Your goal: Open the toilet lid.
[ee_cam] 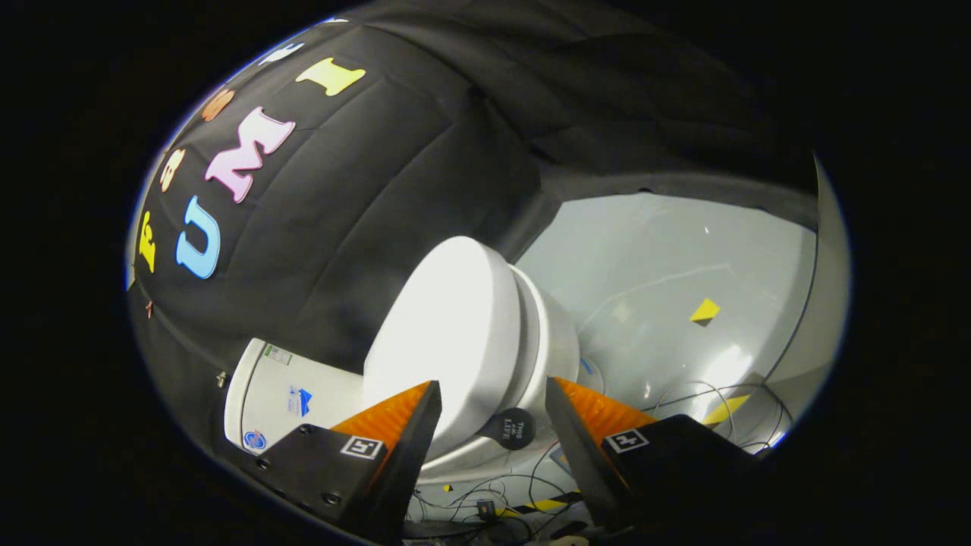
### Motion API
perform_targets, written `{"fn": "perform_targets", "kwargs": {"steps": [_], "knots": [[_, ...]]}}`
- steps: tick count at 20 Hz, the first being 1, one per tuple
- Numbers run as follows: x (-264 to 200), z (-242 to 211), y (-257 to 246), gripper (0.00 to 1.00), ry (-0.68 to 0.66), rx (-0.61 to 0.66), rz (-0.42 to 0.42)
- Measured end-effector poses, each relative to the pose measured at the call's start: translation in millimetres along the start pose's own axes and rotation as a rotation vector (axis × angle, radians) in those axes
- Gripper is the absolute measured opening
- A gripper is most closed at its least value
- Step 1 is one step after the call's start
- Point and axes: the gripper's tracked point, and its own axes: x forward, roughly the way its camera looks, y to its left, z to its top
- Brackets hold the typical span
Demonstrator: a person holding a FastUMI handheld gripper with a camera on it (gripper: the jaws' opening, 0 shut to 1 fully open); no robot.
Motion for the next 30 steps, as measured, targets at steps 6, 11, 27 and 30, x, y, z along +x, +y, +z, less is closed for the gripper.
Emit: {"fn": "perform_targets", "kwargs": {"steps": [6, 11, 27, 30], "knots": [[12.1, -30.8, -16.0, 0.78, 0.09, 0.122, 0.049], [34.5, -57.4, -17.8, 0.64, 0.154, 0.195, 0.101], [33.8, -52.7, -3.3, 0.16, 0.126, 0.106, 0.129], [28.3, -42.0, 7.7, 0.16, 0.105, -0.009, 0.111]]}}
